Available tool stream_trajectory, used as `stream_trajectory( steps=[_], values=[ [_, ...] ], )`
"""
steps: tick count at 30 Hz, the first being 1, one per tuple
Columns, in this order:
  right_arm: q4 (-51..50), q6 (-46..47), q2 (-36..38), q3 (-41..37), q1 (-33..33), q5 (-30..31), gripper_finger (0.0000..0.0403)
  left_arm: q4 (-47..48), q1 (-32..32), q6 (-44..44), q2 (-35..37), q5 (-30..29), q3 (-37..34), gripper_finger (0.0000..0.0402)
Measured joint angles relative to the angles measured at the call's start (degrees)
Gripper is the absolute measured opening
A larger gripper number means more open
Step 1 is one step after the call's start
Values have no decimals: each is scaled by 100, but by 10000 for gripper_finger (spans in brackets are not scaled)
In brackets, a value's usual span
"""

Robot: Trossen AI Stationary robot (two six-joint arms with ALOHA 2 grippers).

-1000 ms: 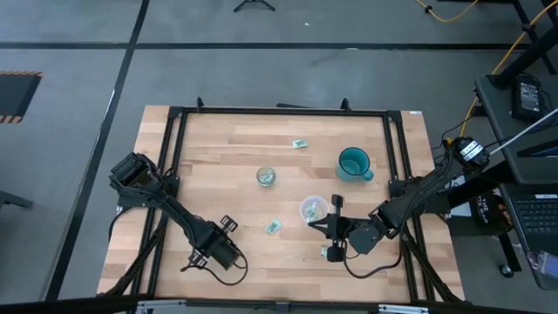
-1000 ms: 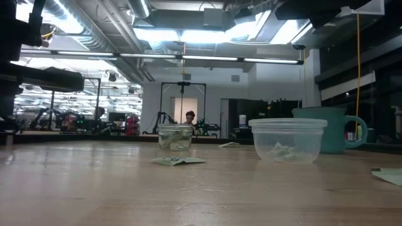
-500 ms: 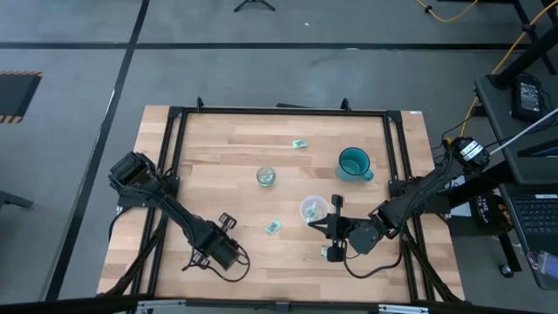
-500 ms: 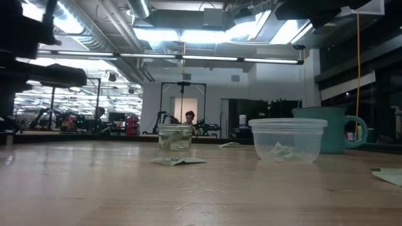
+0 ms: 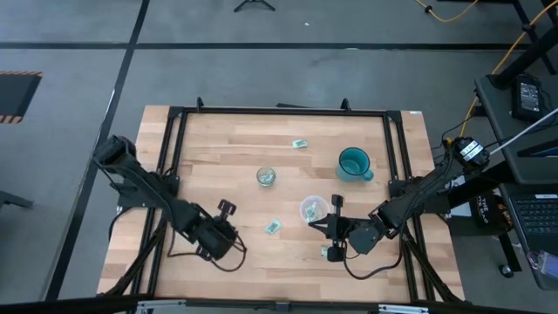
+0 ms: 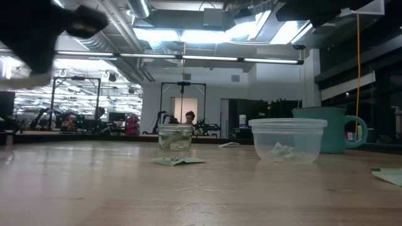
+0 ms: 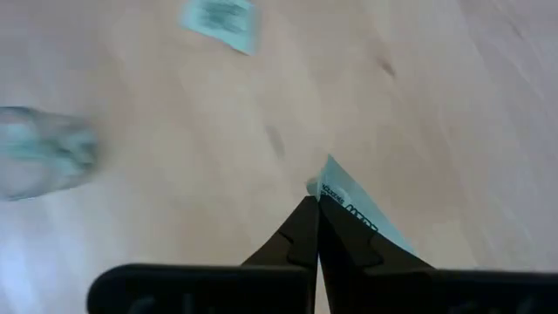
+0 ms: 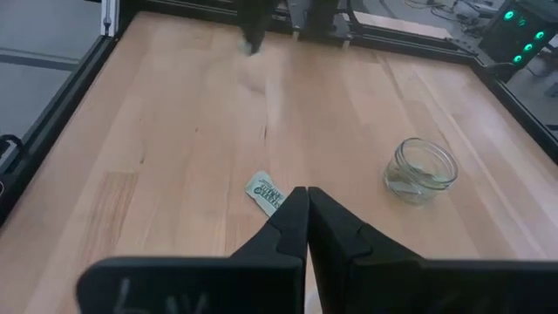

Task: Pick and place Stevia / Truvia into bins
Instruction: Put the stevia packet into the transparent glass container

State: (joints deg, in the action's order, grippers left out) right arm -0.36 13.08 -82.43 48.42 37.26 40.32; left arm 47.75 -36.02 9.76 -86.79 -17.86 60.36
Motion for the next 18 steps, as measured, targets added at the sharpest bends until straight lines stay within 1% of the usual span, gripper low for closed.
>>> stream_trajectory(
  steps=[3,6,12,18],
  values=[
    [0,-7,0,0,-2,0,13,-3,231,-59,321,-171,-3,1],
    [0,-9,0,0,0,0,13,-287,525,-420,647,-229,-243,1],
    [-17,-41,0,-1,0,0,13,-1121,1162,-713,1304,-226,-1126,1],
    [5,-572,0,-2,-29,10,13,-2350,1729,-1144,1739,-154,-1737,2]
  ],
)
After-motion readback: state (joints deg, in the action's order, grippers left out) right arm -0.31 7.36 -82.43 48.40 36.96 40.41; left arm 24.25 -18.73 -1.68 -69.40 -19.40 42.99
